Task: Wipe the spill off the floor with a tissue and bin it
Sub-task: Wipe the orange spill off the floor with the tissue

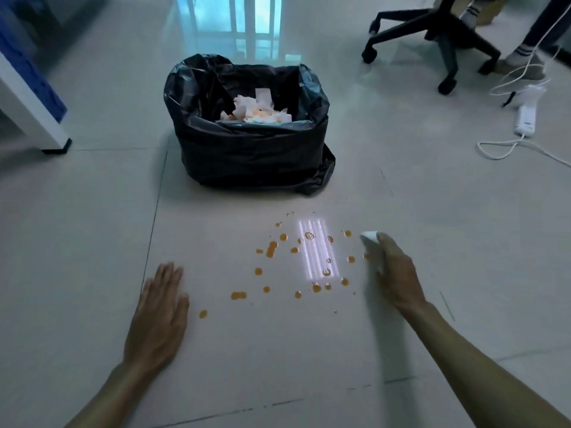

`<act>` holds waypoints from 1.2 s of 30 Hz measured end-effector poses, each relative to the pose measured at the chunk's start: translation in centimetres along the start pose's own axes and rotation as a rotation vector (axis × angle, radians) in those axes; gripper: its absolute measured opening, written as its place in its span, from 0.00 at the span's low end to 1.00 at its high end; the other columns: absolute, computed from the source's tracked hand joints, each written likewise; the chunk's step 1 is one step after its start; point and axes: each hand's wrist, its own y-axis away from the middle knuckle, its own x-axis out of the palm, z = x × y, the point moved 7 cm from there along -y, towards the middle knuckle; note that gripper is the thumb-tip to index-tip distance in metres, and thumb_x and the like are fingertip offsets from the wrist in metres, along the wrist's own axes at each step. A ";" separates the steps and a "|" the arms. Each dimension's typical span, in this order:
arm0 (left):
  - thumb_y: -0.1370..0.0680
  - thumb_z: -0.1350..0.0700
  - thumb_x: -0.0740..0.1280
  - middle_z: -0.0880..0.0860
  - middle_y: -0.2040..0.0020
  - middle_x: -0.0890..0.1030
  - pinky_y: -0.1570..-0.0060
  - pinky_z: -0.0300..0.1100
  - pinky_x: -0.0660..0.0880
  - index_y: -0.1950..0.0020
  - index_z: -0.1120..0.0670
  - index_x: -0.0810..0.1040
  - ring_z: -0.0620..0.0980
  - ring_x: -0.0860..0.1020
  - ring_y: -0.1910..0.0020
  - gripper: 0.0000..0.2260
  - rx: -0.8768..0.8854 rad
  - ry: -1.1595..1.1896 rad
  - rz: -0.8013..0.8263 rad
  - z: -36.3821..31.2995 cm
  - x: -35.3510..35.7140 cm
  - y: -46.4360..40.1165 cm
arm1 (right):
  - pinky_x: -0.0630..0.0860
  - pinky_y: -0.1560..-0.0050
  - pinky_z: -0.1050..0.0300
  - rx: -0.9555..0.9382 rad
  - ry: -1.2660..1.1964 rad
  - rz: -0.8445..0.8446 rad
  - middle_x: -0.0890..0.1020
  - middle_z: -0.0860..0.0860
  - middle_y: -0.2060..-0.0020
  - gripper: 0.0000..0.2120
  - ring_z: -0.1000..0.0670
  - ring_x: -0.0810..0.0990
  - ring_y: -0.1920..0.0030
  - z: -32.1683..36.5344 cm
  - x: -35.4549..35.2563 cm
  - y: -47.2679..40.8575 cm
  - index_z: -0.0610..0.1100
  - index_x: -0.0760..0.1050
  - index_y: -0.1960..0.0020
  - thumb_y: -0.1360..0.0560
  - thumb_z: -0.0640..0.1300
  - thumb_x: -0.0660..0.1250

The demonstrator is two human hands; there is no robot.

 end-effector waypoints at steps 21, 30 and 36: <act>0.21 0.45 0.40 0.47 0.20 0.48 0.22 0.47 0.45 0.21 0.53 0.50 0.40 0.43 0.22 0.29 -0.003 -0.013 0.003 -0.5 -0.1 0.5 | 0.37 0.22 0.46 -0.474 0.287 0.271 0.50 0.38 0.22 0.34 0.42 0.46 0.21 16.8 16.1 6.2 0.34 0.44 0.22 0.26 0.28 0.50; 0.20 0.45 0.41 0.46 0.20 0.48 0.22 0.46 0.45 0.21 0.51 0.49 0.39 0.43 0.22 0.27 0.006 0.008 -0.007 -0.2 -0.1 0.5 | 0.32 0.24 0.49 -0.815 0.363 0.375 0.46 0.39 0.22 0.27 0.41 0.43 0.22 17.7 16.7 10.1 0.34 0.41 0.22 0.18 0.31 0.47; 0.20 0.45 0.39 0.47 0.20 0.47 0.22 0.45 0.44 0.21 0.53 0.47 0.41 0.43 0.21 0.28 0.021 -0.003 0.013 -0.6 -0.2 0.7 | 0.35 0.23 0.47 -0.752 0.433 0.347 0.48 0.38 0.22 0.27 0.40 0.45 0.22 13.6 13.2 8.8 0.34 0.43 0.22 0.19 0.29 0.47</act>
